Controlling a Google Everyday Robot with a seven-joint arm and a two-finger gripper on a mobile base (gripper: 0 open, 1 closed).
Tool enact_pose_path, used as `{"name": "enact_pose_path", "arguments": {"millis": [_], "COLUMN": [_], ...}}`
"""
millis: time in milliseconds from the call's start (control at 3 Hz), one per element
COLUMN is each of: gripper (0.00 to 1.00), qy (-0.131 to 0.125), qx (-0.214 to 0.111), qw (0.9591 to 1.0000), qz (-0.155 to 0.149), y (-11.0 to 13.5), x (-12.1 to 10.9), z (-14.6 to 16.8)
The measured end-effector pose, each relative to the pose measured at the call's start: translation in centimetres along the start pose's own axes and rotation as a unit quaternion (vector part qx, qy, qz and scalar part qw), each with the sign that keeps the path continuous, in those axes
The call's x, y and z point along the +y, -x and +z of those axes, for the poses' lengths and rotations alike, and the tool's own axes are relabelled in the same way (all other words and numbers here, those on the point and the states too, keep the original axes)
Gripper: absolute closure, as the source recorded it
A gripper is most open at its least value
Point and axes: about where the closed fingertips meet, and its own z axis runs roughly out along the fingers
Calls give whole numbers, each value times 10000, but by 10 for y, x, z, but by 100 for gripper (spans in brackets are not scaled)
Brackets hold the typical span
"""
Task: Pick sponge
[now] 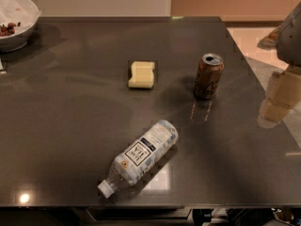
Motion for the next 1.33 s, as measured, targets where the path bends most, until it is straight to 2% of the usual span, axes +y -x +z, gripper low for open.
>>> {"name": "enact_pose_path", "arguments": {"millis": [333, 667, 1000, 1333], "gripper": [0, 0, 0, 0], "qy": [-5, 135, 271, 378], "qx": [-18, -174, -338, -499], "qw": [10000, 9997, 9987, 9977], "qz": [-33, -139, -268, -271], "y": [2, 22, 56, 93], "x": [-2, -14, -30, -46], "z": [-1, 11, 29, 43]}}
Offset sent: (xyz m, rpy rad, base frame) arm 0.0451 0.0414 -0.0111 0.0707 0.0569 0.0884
